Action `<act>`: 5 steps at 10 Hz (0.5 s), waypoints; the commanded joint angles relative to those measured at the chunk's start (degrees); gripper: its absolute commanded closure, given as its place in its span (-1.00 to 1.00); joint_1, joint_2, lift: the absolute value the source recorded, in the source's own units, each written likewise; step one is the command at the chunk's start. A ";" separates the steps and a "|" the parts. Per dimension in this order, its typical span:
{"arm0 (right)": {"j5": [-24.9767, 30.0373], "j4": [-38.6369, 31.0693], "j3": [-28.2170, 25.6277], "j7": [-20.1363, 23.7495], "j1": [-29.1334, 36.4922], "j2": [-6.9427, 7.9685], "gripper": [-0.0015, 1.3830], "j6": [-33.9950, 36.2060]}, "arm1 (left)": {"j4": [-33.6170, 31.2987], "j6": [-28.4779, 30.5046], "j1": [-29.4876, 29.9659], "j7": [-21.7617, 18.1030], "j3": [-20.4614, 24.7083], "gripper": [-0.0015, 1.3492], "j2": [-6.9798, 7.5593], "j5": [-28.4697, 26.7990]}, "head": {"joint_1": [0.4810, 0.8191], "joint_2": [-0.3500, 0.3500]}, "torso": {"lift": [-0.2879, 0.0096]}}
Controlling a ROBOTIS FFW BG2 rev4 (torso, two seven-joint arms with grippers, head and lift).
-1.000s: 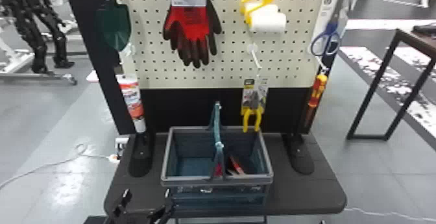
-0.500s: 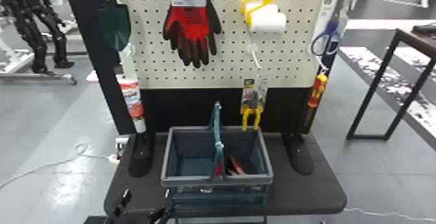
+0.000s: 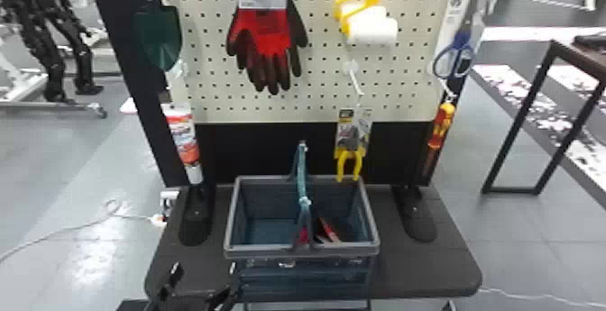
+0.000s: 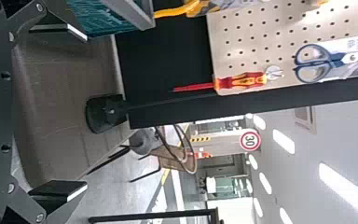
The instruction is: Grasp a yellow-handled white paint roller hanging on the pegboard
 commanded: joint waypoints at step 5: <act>4.17 -21.84 -0.43 0.08 -3.98 -2.55 -0.73 20.60 | -0.03 -0.27 -0.39 -1.76 1.53 -0.77 -1.10 -0.75 | -0.60 0.00 | 0.26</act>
